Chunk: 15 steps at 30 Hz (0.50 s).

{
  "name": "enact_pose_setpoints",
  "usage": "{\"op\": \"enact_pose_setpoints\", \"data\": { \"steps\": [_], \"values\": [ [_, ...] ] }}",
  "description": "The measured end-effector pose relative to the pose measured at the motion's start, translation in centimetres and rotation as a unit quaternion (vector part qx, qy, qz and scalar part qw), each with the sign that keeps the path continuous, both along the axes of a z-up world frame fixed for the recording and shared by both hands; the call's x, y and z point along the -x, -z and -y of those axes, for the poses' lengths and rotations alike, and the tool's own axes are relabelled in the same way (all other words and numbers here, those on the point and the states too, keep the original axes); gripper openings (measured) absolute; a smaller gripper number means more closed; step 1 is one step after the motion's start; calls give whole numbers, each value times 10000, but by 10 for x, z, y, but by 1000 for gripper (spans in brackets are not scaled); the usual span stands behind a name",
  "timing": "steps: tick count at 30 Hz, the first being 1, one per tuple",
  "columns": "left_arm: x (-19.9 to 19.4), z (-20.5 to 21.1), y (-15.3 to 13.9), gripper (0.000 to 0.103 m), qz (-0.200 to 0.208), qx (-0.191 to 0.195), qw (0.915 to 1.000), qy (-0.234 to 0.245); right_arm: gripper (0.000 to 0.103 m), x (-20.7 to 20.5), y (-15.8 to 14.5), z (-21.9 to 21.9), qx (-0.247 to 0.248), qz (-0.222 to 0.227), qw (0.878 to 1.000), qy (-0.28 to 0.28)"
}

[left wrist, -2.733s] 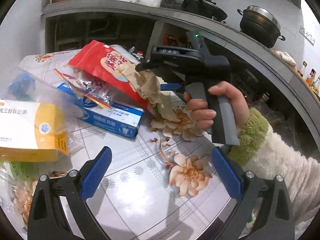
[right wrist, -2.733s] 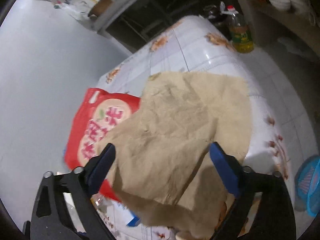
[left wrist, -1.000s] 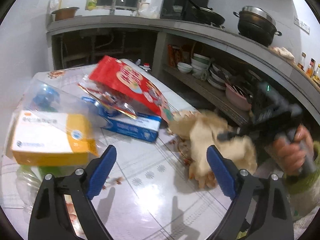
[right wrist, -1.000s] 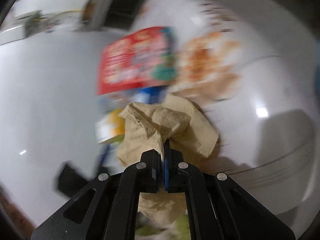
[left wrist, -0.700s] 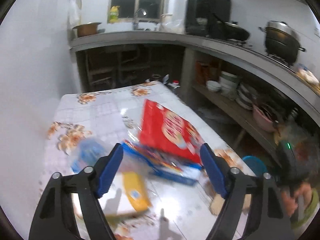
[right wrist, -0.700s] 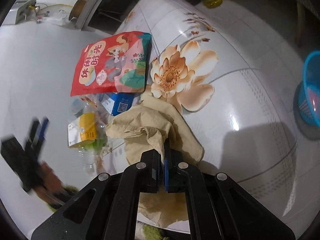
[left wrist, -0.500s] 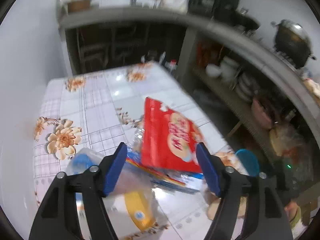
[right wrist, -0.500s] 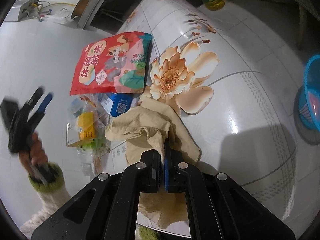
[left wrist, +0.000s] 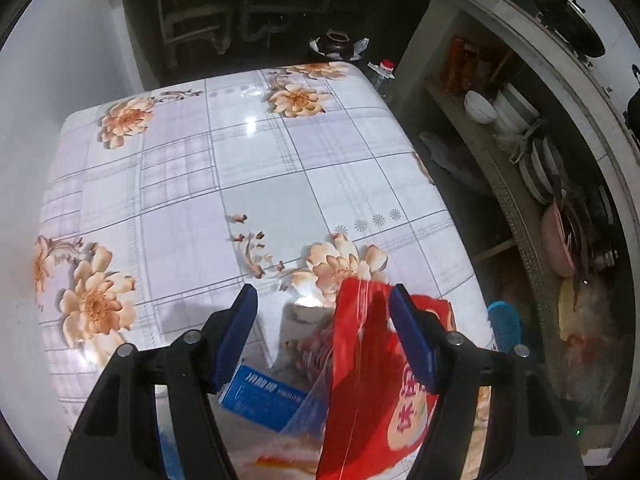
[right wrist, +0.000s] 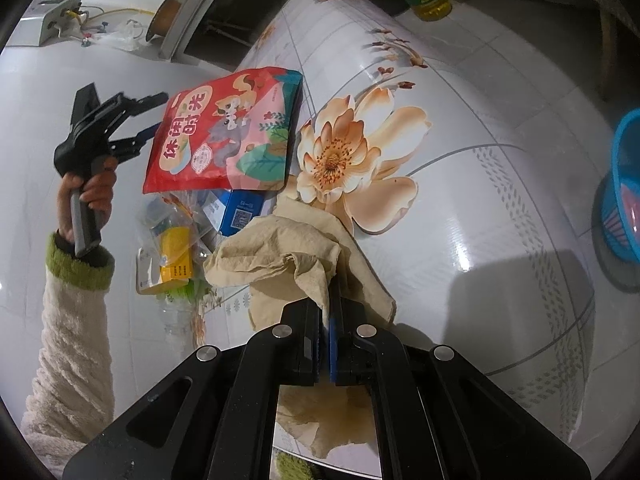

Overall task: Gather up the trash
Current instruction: 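Grasp the red snack bag with the left tool while the right tool holds the tan cloth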

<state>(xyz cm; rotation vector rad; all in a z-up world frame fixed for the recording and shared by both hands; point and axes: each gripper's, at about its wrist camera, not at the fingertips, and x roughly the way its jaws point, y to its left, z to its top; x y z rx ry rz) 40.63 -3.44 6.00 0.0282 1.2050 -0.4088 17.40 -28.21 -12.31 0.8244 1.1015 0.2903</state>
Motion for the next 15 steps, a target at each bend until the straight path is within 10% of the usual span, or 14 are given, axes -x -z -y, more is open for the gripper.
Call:
{"op": "enact_pose_setpoints", "data": {
  "steps": [15],
  "values": [
    [-6, 4, 10, 21, -67, 115, 9999, 25, 2, 1, 2, 1, -55, 7, 10000, 32]
  ]
}}
